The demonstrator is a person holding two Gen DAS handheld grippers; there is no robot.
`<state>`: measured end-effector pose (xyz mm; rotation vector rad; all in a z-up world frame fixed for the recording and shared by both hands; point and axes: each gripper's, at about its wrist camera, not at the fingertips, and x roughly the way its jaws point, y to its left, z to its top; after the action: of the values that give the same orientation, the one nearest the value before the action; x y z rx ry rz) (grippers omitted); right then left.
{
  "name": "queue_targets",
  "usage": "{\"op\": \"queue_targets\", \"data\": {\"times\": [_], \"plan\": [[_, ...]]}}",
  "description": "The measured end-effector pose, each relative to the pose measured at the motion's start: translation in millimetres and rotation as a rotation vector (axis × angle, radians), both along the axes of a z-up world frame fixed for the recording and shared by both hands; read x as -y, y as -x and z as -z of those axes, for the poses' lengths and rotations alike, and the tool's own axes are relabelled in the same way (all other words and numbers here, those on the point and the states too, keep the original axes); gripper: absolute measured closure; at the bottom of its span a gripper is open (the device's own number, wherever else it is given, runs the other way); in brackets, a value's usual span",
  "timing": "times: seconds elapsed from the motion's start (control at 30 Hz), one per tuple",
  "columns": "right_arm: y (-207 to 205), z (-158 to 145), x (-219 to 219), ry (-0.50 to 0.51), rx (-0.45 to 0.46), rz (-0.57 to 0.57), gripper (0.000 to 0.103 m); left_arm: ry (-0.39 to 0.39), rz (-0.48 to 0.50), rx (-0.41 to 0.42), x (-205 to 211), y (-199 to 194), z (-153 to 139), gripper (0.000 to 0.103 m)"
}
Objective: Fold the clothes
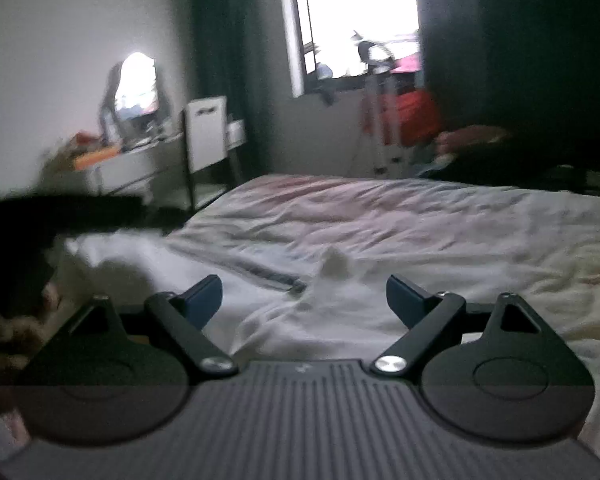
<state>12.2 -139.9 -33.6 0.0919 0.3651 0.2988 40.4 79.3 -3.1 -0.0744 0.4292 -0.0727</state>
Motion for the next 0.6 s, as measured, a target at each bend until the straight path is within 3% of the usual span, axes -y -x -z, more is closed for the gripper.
{"op": "queue_targets", "data": {"times": [0.23, 0.47, 0.6], "plan": [[32, -19, 27, -0.048, 0.039, 0.171, 0.012, -0.034, 0.057, 0.041, 14, 34, -7, 0.003], [41, -24, 34, -0.037, 0.033, 0.241, 0.012, -0.002, 0.066, 0.042, 19, 65, -10, 0.002], [40, -23, 31, -0.001, 0.017, 0.268, 0.012, -0.035, 0.082, 0.057, 26, 70, -9, 0.001]]}}
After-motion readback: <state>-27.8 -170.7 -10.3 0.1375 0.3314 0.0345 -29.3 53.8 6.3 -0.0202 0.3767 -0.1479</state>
